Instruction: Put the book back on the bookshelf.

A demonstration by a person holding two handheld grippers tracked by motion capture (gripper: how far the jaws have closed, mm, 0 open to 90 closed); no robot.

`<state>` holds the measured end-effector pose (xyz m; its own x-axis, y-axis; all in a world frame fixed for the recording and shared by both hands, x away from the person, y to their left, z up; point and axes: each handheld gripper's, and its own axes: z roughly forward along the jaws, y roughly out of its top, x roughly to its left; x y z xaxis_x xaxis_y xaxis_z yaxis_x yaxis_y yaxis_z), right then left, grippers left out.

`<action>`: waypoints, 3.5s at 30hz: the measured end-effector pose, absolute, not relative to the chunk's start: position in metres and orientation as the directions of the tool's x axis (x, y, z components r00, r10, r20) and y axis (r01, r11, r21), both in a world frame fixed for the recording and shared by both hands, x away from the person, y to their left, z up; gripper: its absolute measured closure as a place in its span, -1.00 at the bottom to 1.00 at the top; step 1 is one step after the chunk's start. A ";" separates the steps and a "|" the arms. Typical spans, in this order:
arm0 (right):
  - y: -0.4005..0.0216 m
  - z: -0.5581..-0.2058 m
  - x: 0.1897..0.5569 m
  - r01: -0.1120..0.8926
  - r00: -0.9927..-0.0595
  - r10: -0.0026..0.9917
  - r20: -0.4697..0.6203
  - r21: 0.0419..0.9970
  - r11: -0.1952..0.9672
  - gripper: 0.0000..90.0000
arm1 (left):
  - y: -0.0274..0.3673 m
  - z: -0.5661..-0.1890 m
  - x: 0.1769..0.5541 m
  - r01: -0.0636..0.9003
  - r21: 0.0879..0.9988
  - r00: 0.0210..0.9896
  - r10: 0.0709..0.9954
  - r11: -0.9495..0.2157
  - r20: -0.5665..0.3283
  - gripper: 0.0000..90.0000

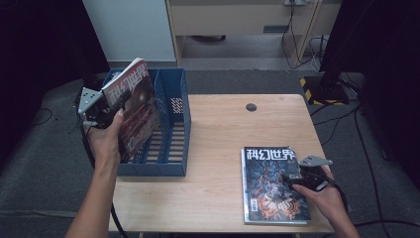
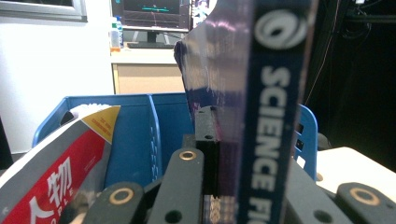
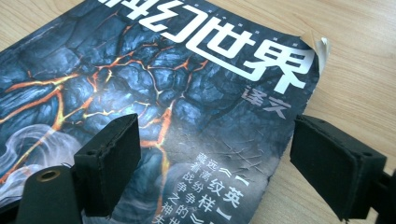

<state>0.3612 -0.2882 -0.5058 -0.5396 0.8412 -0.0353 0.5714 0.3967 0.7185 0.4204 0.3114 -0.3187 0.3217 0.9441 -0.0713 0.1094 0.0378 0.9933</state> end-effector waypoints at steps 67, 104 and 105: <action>-0.289 -0.508 0.361 0.571 -0.539 0.842 -0.038 0.718 0.398 -0.64 | 0.301 -0.380 0.437 0.096 0.989 0.237 0.963 0.109 -0.129 0.86; -0.288 -0.507 0.360 0.578 -0.544 0.839 -0.028 0.713 0.398 -0.66 | 0.313 -0.396 0.415 0.171 0.982 0.274 0.953 0.086 -0.131 0.77; -0.288 -0.507 0.360 0.578 -0.544 0.839 -0.028 0.713 0.398 -0.66 | 0.313 -0.396 0.415 0.171 0.982 0.274 0.953 0.086 -0.131 0.75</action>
<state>0.3604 -0.2875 -0.5075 -0.5436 0.8389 -0.0280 0.5775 0.3981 0.7128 0.4149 0.3133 -0.3959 0.2741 0.9527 -0.1309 0.1705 0.0858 0.9816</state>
